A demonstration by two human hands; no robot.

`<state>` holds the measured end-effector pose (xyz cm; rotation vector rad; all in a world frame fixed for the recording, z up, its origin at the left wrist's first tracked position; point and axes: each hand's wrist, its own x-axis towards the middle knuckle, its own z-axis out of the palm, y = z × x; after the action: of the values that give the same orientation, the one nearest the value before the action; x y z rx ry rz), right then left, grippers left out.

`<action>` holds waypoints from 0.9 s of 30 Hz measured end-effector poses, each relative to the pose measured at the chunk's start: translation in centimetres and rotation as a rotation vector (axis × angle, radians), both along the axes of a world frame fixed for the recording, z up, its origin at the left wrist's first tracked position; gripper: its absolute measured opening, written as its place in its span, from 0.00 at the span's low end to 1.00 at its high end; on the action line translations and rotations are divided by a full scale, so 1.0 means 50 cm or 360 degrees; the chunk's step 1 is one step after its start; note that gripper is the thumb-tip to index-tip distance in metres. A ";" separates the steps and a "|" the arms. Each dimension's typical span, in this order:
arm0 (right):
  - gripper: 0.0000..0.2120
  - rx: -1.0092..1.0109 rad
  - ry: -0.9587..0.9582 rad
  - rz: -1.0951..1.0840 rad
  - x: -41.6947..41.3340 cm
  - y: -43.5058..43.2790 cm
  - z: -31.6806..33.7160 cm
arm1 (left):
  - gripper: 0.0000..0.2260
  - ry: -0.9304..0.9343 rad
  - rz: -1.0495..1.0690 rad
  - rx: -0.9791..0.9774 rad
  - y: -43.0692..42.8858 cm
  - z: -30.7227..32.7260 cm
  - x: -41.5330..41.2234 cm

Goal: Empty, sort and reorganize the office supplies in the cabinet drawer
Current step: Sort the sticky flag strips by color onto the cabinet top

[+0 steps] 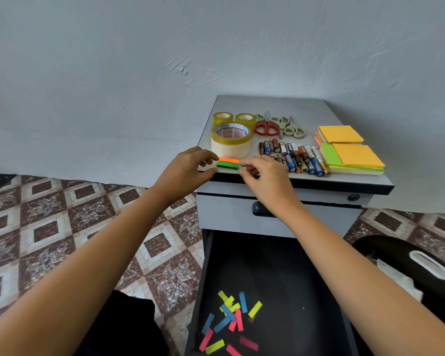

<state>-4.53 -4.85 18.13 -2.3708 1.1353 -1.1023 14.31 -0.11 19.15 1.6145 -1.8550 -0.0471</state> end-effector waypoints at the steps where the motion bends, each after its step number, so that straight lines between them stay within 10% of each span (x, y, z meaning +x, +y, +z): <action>1: 0.12 0.0004 0.0001 0.0013 -0.009 0.009 -0.003 | 0.12 0.0040 0.0015 -0.0014 0.013 -0.004 -0.006; 27: 0.19 0.0892 0.1023 0.0251 -0.172 0.201 -0.372 | 0.17 -0.0099 -0.0210 0.1378 0.178 -0.386 -0.179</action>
<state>-13.13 5.19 -0.48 -2.3183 1.2009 0.0733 5.34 8.80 -0.16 2.0317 -2.1248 -0.9832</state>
